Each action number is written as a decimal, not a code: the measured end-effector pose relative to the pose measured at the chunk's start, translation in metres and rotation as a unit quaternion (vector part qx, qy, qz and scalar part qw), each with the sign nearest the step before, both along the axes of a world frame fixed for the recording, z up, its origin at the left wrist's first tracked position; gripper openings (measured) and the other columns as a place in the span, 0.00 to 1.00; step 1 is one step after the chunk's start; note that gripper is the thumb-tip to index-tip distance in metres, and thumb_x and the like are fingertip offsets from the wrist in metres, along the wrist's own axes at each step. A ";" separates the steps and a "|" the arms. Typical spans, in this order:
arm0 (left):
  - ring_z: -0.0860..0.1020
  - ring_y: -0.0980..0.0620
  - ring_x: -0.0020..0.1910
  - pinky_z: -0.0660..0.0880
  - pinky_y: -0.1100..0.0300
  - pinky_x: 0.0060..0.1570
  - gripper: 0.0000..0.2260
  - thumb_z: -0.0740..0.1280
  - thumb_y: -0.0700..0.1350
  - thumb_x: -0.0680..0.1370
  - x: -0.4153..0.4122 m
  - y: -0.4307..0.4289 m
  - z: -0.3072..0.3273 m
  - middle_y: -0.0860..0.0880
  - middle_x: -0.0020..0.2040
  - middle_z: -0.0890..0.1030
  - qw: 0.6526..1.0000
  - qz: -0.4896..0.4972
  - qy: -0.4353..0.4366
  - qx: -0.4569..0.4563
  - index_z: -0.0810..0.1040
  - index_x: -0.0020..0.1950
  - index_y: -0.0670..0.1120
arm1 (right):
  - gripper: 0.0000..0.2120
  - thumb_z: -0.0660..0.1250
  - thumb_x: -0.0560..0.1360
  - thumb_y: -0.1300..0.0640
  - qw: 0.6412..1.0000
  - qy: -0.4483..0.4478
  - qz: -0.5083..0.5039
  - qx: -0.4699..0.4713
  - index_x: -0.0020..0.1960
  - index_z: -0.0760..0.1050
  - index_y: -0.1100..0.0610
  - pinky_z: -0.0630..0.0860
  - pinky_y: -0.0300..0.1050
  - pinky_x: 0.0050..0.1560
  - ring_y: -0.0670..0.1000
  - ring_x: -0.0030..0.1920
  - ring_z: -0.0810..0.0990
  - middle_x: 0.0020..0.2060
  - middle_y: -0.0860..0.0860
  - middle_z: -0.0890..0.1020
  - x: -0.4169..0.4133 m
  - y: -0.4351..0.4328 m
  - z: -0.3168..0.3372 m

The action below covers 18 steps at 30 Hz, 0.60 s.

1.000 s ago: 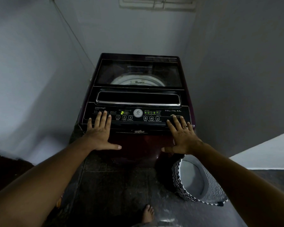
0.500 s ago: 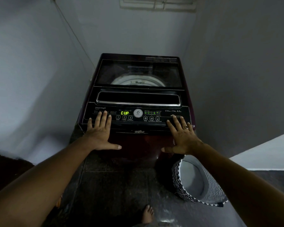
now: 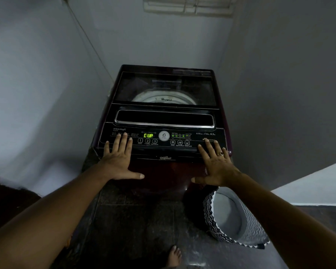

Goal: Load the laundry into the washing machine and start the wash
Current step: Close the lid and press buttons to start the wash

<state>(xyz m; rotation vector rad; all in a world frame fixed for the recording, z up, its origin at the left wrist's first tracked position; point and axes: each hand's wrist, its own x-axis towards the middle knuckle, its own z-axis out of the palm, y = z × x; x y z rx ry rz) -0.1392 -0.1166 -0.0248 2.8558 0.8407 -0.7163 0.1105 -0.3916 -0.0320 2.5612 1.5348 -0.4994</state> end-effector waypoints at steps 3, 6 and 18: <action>0.24 0.41 0.74 0.37 0.33 0.74 0.69 0.55 0.86 0.57 0.000 0.000 0.000 0.42 0.75 0.22 1.000 0.001 -0.001 -0.003 0.26 0.77 0.43 | 0.67 0.56 0.60 0.14 1.000 0.003 -0.001 0.000 0.82 0.34 0.52 0.42 0.70 0.78 0.65 0.79 0.31 0.80 0.58 0.32 -0.001 0.000 0.001; 0.23 0.41 0.74 0.36 0.33 0.74 0.68 0.55 0.85 0.57 0.000 0.000 0.001 0.42 0.74 0.22 1.000 0.001 0.001 -0.007 0.26 0.76 0.43 | 0.67 0.56 0.60 0.14 1.000 0.002 -0.002 -0.004 0.82 0.34 0.52 0.42 0.70 0.78 0.65 0.79 0.31 0.80 0.58 0.32 -0.001 0.001 0.003; 0.23 0.41 0.74 0.36 0.33 0.74 0.68 0.55 0.85 0.57 0.000 -0.002 0.002 0.42 0.74 0.21 1.000 0.001 0.006 -0.004 0.25 0.76 0.43 | 0.66 0.55 0.61 0.14 1.000 -0.002 0.005 0.004 0.82 0.34 0.52 0.43 0.71 0.77 0.65 0.79 0.33 0.80 0.59 0.33 -0.001 -0.001 0.002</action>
